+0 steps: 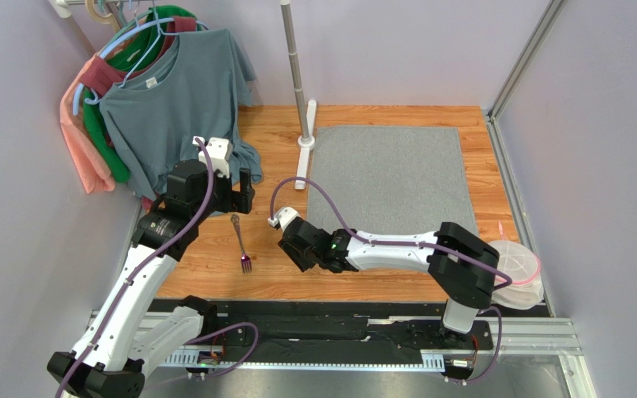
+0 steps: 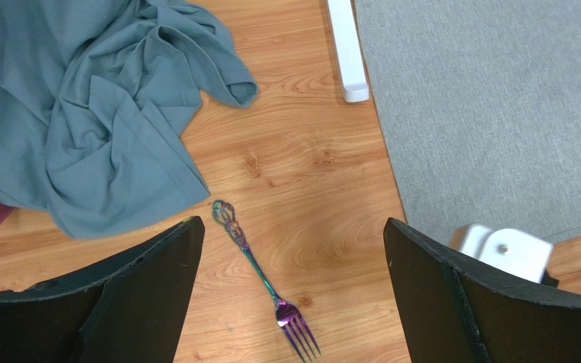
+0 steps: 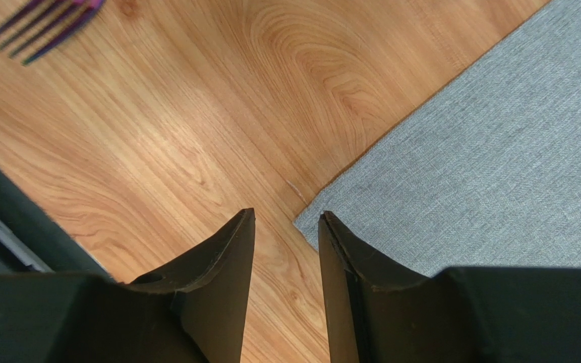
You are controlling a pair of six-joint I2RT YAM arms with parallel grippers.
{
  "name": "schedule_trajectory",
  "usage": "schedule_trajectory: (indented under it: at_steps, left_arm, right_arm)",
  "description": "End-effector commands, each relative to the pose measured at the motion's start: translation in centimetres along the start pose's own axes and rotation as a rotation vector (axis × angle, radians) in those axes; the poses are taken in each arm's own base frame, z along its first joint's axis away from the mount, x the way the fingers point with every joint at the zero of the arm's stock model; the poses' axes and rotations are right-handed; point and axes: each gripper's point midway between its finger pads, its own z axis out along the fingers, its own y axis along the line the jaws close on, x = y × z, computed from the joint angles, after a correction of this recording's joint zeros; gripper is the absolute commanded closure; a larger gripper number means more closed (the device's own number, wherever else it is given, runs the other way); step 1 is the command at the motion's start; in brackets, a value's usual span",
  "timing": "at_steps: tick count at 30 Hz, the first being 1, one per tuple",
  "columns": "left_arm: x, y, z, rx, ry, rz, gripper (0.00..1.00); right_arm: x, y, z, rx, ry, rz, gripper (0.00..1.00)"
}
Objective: Fold the napkin, place the utensils inside, and roll it up
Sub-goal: Fold the napkin
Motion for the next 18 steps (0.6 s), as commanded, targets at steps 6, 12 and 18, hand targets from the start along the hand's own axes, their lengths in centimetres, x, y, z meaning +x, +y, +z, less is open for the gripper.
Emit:
schedule_trajectory:
  at_steps: [6, 12, 18]
  left_arm:
    - [-0.4, -0.4, -0.4, 0.023, -0.022, 0.0, 0.02]
    - [-0.5, -0.5, -0.5, 0.026, -0.024, -0.003, 0.02]
    - [-0.5, -0.7, -0.5, 0.034, -0.027, -0.002, 0.02]
  right_arm:
    - [-0.3, -1.0, 0.2, 0.117, 0.017, -0.077, 0.6]
    - [1.1, -0.3, 0.6, 0.085, 0.052, -0.08, 0.61]
    - [1.8, 0.0, 0.9, 0.064, 0.063, -0.073, 0.61]
